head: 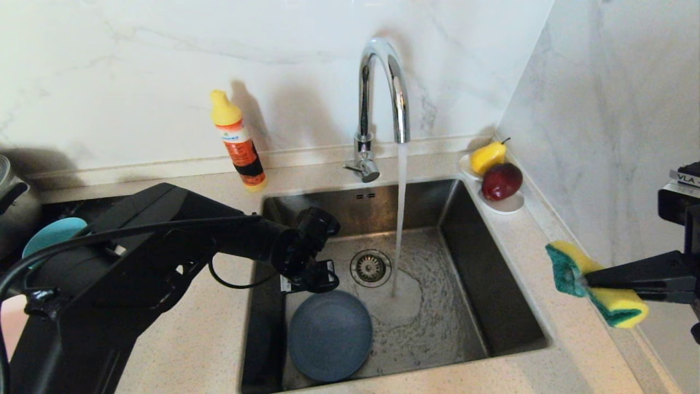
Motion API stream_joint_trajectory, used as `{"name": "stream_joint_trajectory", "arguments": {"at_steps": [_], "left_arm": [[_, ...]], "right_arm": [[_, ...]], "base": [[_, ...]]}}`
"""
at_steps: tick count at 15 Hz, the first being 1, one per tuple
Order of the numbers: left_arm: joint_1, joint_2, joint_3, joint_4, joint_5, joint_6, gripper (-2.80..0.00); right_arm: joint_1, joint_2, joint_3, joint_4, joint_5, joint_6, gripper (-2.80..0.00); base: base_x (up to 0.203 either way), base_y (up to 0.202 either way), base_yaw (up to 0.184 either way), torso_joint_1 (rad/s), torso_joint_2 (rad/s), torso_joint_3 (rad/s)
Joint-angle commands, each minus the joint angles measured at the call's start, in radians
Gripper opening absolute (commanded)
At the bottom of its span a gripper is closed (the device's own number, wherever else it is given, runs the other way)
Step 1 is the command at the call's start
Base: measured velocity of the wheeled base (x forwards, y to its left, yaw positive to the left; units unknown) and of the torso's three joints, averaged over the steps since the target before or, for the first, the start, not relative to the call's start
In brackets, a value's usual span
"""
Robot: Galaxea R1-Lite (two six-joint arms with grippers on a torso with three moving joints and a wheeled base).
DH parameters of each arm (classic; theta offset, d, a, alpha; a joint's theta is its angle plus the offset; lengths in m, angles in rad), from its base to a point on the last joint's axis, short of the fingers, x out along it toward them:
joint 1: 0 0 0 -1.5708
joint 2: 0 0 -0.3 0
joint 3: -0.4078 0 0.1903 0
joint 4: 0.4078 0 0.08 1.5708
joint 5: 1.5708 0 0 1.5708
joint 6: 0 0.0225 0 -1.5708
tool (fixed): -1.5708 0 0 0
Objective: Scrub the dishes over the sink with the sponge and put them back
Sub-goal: Rinse the plate
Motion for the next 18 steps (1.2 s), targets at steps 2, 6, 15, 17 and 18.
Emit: {"name": "stream_joint_trajectory", "arguments": {"at_steps": [2, 6, 15, 17, 18], "left_arm": [[0.005, 0.004, -0.015, 0.0, 0.0, 0.021, -2.8], [0.017, 0.033, -0.042, 0.0, -0.003, 0.035, -2.8], [0.031, 0.065, -0.071, 0.001, -0.003, 0.053, -2.8], [0.035, 0.065, -0.071, 0.001, -0.003, 0.057, -2.8], [0.039, 0.065, -0.072, 0.001, -0.003, 0.061, -2.8]], "right_arm": [[0.001, 0.005, 0.003, 0.003, 0.003, 0.004, -2.8], [0.001, 0.012, 0.021, 0.002, 0.005, 0.001, -2.8], [0.001, 0.006, 0.04, -0.002, 0.006, 0.001, -2.8], [0.001, 0.008, 0.051, -0.033, 0.005, 0.003, -2.8], [0.001, 0.01, 0.056, -0.047, 0.005, 0.005, -2.8]], "base": [[0.0, 0.0, 0.0, 0.0, 0.0, 0.0], [0.0, 0.0, 0.0, 0.0, 0.0, 0.0], [0.0, 0.0, 0.0, 0.0, 0.0, 0.0], [0.0, 0.0, 0.0, 0.0, 0.0, 0.0], [0.0, 0.0, 0.0, 0.0, 0.0, 0.0]]}}
